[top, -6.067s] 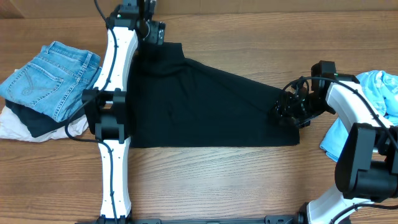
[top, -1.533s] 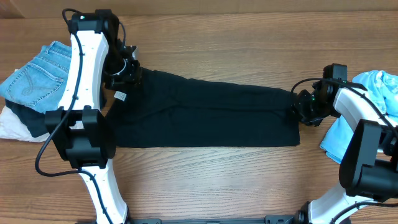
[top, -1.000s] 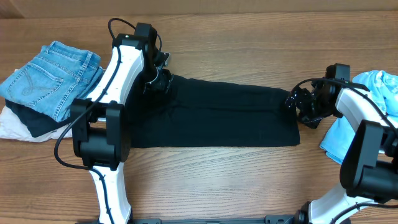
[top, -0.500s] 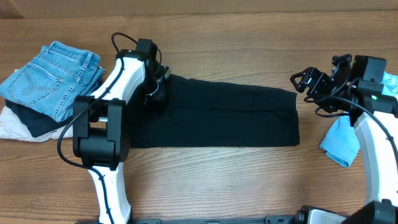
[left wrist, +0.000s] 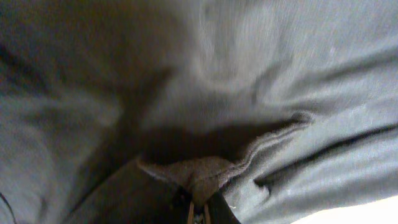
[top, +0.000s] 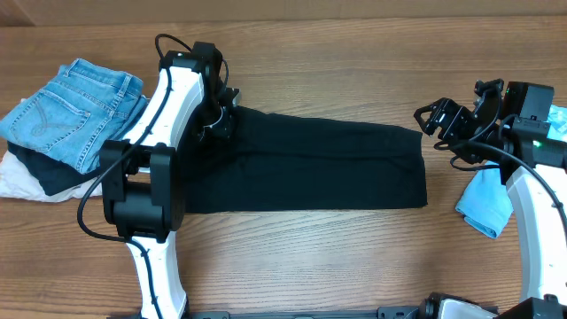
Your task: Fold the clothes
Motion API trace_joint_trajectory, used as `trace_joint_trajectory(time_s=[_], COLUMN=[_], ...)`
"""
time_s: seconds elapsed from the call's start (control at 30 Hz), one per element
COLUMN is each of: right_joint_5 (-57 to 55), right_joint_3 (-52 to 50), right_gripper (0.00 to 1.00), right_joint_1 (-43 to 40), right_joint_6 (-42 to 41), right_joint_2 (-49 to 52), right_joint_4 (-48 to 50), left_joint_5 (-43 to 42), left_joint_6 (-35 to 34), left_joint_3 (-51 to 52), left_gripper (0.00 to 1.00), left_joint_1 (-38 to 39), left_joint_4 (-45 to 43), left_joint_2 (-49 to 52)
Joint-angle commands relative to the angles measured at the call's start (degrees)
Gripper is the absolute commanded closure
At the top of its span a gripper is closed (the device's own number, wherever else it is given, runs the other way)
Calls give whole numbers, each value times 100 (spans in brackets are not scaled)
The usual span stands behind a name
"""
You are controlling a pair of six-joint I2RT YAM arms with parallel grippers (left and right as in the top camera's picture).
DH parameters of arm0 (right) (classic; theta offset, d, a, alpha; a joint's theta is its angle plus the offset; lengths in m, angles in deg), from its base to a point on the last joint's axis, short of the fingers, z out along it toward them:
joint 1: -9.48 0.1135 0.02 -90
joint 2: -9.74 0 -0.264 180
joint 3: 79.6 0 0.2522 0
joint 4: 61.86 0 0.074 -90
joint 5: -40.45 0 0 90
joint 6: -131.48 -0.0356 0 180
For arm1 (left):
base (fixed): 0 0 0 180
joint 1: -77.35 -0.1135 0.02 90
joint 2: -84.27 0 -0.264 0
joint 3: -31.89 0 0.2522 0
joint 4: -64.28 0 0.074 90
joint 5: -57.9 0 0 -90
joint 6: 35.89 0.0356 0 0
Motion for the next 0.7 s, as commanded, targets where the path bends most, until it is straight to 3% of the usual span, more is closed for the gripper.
trace_joint_trajectory(time_s=[0.0, 0.13, 0.2, 0.43, 0.53, 0.67], right_joint_5=[46, 46, 46, 46, 48, 46], right_joint_3=[22, 22, 22, 22, 22, 22], right_gripper=[9, 9, 9, 9, 9, 9], right_joint_1=[-22, -22, -22, -22, -22, -22], right_joint_6=[39, 39, 37, 39, 39, 39], right_joint_2=[-125, -125, -125, -125, -125, -125], right_joint_4=[-13, -9, -9, -33, -35, -35], left_joint_5=[-35, -129, -168, -337, -243, 846], left_joint_6=[-111, -133, -133, -153, -282, -826], left_joint_3=[-118, -118, -118, -118, -131, -138], left_gripper=[91, 73, 69, 78, 88, 96], left_joint_1=[-11, -11, -13, -24, -28, -66], left_joint_4=[476, 1191, 1427, 1499, 1311, 859], left_joint_2=[28, 28, 28, 28, 28, 28])
